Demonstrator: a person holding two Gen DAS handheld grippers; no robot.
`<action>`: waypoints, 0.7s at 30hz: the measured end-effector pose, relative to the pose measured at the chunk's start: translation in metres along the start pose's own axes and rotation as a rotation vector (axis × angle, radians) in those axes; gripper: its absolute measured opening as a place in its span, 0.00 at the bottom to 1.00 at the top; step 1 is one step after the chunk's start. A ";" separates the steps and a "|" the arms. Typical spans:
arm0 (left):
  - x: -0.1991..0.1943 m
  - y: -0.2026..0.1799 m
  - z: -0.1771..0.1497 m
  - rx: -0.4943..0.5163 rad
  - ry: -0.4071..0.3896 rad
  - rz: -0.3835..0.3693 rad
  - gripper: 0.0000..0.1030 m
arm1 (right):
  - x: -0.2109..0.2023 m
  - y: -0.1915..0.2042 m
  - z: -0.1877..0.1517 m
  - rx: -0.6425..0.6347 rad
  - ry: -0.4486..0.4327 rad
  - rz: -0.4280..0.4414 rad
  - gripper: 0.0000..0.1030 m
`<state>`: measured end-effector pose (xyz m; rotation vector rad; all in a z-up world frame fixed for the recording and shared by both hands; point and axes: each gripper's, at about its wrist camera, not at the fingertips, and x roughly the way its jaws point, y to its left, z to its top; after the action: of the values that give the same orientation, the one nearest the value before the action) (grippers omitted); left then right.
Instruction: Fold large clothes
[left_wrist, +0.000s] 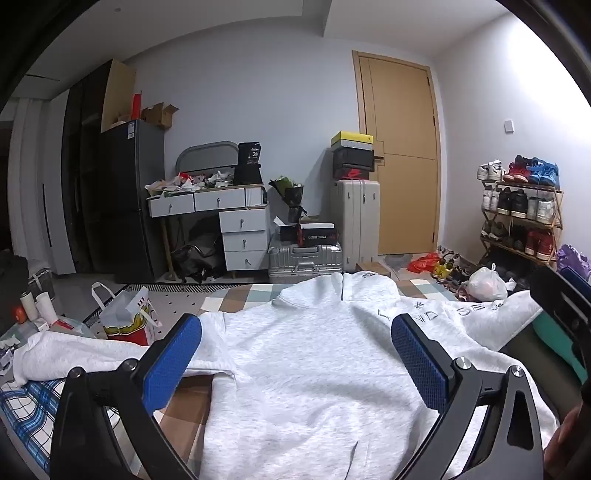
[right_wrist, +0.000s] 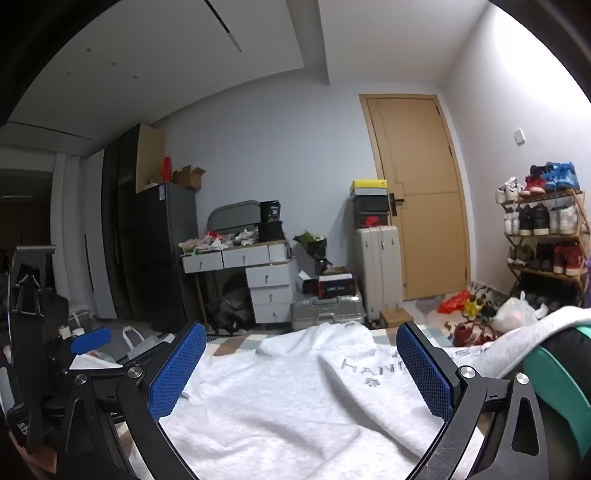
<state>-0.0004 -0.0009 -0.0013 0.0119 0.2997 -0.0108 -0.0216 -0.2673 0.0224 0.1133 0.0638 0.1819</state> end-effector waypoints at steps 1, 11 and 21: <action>0.000 -0.001 -0.001 0.001 0.002 -0.007 0.98 | 0.000 0.000 0.000 0.006 0.004 0.000 1.00; -0.001 -0.002 -0.003 0.033 -0.005 0.006 0.97 | -0.003 0.004 -0.003 0.002 -0.003 0.016 1.00; -0.002 -0.003 -0.002 0.028 -0.012 0.011 0.98 | -0.004 0.002 0.002 -0.007 -0.008 0.026 1.00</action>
<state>-0.0024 -0.0034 -0.0025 0.0408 0.2870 -0.0043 -0.0255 -0.2665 0.0252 0.1082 0.0540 0.2072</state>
